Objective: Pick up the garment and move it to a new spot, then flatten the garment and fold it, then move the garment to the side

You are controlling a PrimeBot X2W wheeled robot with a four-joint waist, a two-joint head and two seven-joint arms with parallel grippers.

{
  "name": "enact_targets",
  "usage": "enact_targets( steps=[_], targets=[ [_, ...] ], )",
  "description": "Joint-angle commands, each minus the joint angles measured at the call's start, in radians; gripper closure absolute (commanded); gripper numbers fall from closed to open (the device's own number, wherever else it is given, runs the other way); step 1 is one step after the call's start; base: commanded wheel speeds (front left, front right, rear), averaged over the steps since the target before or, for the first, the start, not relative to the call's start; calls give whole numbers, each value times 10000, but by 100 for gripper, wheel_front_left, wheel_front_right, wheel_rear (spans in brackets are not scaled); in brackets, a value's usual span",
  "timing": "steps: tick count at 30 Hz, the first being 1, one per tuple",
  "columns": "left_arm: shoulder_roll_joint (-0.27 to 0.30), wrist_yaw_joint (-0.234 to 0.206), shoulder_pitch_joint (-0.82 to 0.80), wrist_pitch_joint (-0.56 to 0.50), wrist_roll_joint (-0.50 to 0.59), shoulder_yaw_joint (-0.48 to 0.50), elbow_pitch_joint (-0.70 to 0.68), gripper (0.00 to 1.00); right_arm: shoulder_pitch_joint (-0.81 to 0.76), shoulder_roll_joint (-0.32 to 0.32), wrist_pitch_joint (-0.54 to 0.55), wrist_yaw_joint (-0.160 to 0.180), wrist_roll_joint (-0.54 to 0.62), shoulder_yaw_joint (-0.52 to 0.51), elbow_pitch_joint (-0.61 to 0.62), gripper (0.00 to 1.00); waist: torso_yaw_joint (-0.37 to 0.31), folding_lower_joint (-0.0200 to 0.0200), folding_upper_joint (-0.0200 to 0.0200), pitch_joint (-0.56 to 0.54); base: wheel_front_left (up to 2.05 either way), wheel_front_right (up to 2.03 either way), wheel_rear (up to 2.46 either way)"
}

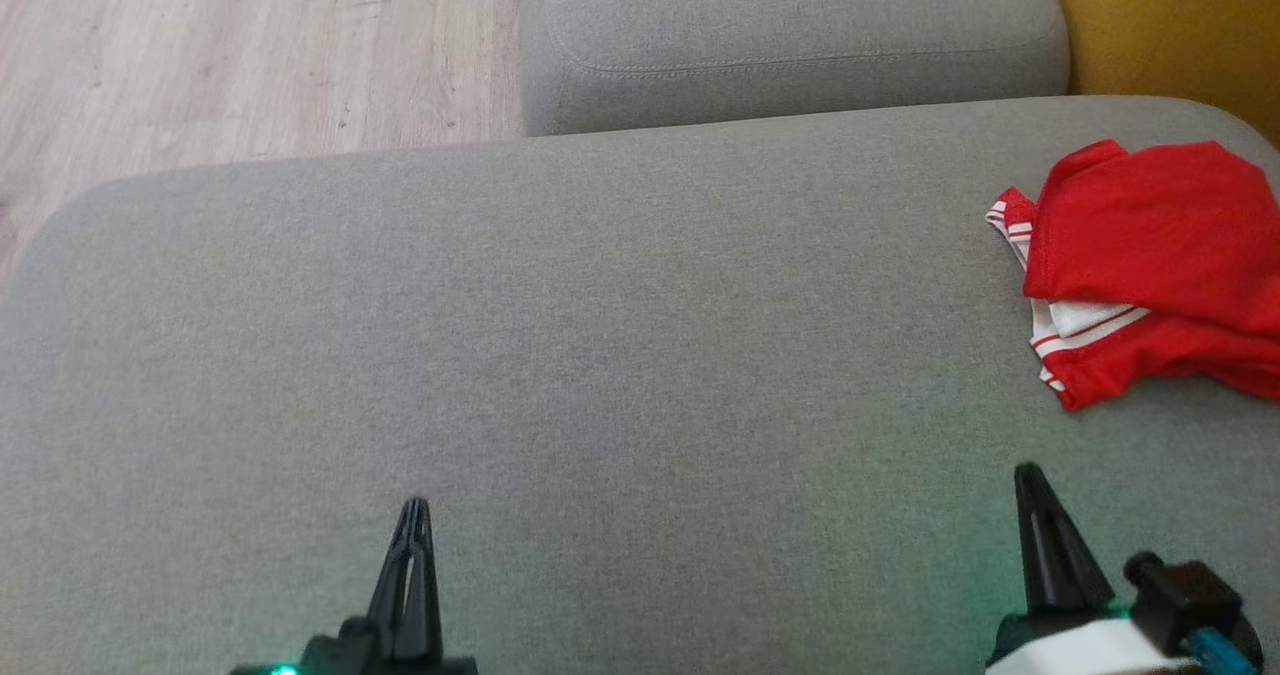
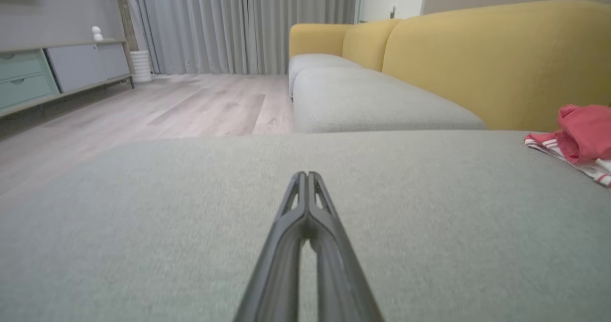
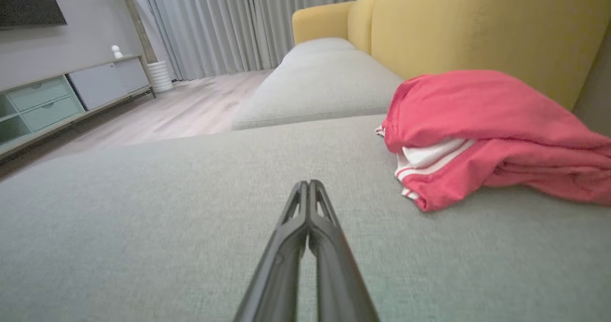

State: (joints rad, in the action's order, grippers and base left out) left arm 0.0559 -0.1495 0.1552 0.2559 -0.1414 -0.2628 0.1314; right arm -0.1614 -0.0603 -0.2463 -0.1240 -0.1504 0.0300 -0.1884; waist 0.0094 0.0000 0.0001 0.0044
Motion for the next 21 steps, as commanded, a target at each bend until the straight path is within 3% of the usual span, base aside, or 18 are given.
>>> enact_targets(
  steps=[1, 21],
  targets=[
    [14, 26, -136, -32, -274, 40, -284, 100, 126, -10, 36, -1, -267, -13, 259, 100, -1, 0, -1, 1, 0, 0, 0],
    [146, 472, -539, -454, -2673, 427, -12, 100, 529, -118, 458, -11, -2630, -70, 124, 100, -16, 0, -1, -2, 0, 0, 0]
  ],
)
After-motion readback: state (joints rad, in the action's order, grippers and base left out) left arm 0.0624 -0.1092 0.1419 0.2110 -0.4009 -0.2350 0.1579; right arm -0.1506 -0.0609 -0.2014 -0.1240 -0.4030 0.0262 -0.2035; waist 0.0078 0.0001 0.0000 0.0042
